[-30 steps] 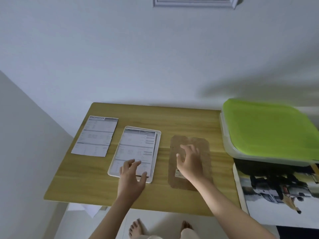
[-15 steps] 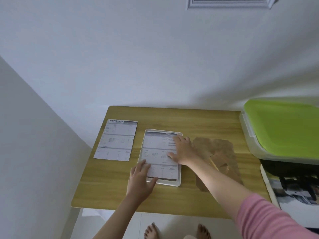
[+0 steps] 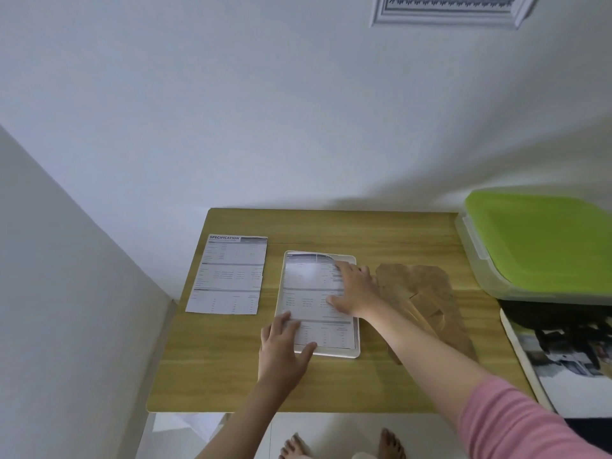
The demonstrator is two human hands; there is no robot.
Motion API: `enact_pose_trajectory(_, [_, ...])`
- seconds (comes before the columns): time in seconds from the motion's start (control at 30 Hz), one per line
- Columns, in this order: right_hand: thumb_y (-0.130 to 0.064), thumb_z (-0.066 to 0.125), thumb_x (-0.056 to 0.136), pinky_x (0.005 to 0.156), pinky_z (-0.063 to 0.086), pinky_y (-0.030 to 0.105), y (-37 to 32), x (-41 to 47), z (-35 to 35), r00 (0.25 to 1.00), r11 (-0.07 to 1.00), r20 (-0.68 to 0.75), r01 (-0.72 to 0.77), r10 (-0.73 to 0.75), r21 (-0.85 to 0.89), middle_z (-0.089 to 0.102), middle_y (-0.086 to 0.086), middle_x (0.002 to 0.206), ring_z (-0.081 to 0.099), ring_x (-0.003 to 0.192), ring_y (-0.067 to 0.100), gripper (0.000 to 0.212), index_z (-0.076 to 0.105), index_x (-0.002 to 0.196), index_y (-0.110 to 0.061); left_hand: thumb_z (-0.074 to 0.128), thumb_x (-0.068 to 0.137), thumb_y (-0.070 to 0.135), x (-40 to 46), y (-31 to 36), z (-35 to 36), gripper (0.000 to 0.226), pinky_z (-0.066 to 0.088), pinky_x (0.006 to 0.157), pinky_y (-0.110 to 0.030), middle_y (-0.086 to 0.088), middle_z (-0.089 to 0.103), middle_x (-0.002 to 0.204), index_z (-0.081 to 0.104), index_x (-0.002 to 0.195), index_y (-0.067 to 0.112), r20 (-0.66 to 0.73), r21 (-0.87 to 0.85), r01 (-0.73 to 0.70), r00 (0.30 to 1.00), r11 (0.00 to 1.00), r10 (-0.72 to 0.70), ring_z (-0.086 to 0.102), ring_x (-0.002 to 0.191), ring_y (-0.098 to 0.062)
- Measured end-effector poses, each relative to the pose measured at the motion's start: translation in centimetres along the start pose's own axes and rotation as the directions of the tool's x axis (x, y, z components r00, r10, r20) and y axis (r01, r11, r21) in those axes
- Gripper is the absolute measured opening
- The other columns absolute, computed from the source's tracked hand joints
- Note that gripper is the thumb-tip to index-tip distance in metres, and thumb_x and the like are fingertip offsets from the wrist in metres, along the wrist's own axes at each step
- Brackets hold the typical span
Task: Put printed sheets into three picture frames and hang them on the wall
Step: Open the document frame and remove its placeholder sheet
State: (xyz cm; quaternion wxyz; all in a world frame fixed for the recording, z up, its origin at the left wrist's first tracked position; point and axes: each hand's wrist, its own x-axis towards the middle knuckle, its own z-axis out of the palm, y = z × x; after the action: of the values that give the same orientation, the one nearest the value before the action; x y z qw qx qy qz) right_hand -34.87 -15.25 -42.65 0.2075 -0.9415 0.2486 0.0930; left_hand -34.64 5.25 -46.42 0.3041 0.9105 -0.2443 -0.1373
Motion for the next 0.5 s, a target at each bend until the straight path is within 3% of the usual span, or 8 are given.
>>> enact_pose_trajectory(0.1, [-0.030, 0.063, 0.078, 0.103, 0.036, 0.045, -0.3, -0.6, 0.0, 1.000, 0.978, -0.020, 0.002, 0.002, 0.210, 0.041, -0.004, 0.141, 0.038, 0.127, 0.024, 0.073, 0.027, 0.141, -0.030, 0.062, 0.081, 0.047, 0.0, 0.0, -0.1, 0.052, 0.044, 0.098, -0.035, 0.007, 0.034, 0.141, 0.051, 0.124, 0.021, 0.008, 0.009, -0.002, 1.000, 1.000, 0.002, 0.029, 0.126, -0.019])
enact_pose_trajectory(0.2, [-0.021, 0.066, 0.081, 0.096, 0.041, 0.029, -0.5, -2.0, 0.5, 0.994, 0.887, -0.100, 0.008, 0.043, 0.462, 0.044, -0.004, 0.138, 0.044, 0.125, 0.018, 0.068, 0.033, 0.139, -0.030, 0.062, 0.080, 0.048, 0.0, -0.1, -0.2, 0.052, 0.045, 0.097, -0.036, 0.006, 0.035, 0.141, 0.051, 0.124, 0.021, 0.006, 0.005, 0.000, 1.000, 1.000, 0.000, 0.029, 0.126, -0.019])
enact_pose_trajectory(0.33, [-0.005, 0.058, 0.087, 0.098, 0.031, 0.017, -0.8, -4.5, 1.8, 0.993, 0.804, -0.108, 0.024, 0.049, 0.593, 0.051, -0.007, 0.134, 0.042, 0.129, 0.011, 0.047, 0.049, 0.130, -0.021, 0.063, 0.080, 0.047, -0.2, -0.2, -0.4, 0.052, 0.044, 0.098, -0.038, 0.006, 0.035, 0.141, 0.052, 0.124, 0.021, 0.001, -0.026, 0.013, 1.000, 1.000, -0.013, 0.030, 0.126, -0.020])
enact_pose_trajectory(0.5, [0.002, 0.055, 0.088, 0.097, 0.036, 0.016, -1.3, -5.8, 1.7, 0.985, 0.688, -0.131, 0.015, 0.116, 0.726, 0.059, -0.013, 0.116, 0.050, 0.119, 0.006, 0.036, 0.061, 0.116, -0.020, 0.069, 0.077, 0.043, -0.5, -0.2, -0.8, 0.052, 0.037, 0.099, -0.033, 0.001, 0.035, 0.137, 0.053, 0.122, 0.023, -0.022, -0.159, 0.021, 0.999, 0.987, -0.025, 0.033, 0.124, -0.019])
